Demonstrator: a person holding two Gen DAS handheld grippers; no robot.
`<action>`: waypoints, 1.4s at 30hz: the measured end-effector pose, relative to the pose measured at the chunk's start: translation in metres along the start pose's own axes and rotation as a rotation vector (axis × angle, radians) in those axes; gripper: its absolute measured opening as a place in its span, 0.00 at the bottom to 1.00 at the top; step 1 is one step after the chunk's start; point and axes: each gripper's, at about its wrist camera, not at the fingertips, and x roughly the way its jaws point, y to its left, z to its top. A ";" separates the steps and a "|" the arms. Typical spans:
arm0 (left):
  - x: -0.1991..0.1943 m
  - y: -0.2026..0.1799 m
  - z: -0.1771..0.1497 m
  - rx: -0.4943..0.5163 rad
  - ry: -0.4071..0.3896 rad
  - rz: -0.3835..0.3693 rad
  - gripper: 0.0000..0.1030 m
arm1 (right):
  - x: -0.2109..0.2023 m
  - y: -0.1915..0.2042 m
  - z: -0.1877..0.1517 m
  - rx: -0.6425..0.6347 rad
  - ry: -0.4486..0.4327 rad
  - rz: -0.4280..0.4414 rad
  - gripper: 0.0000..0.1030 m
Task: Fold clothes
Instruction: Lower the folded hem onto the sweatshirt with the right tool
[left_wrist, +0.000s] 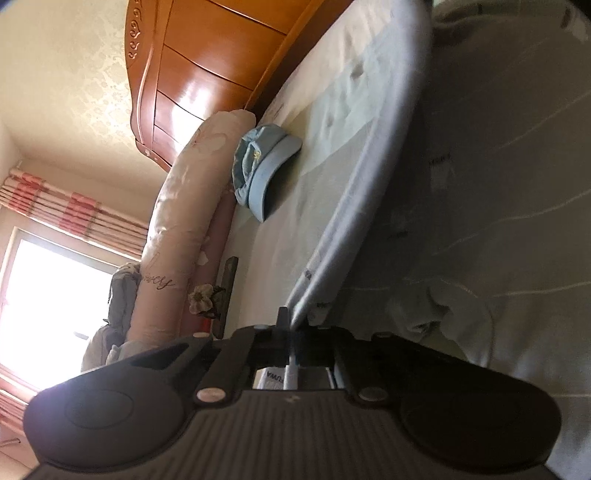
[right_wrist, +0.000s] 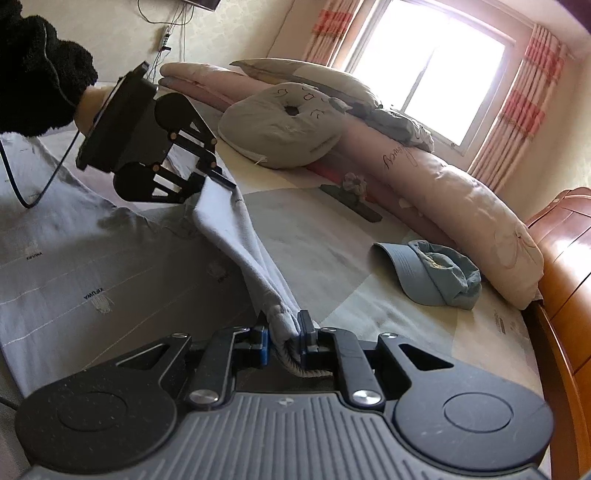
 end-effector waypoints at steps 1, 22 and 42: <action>-0.002 0.001 0.001 -0.001 0.000 -0.001 0.00 | 0.000 0.000 0.000 0.000 0.002 -0.001 0.15; -0.122 -0.010 0.043 0.004 -0.108 -0.118 0.00 | -0.032 -0.009 -0.024 0.088 0.030 -0.071 0.19; -0.135 -0.075 0.060 -0.013 -0.121 -0.336 0.00 | -0.054 0.014 -0.063 0.087 0.220 -0.095 0.47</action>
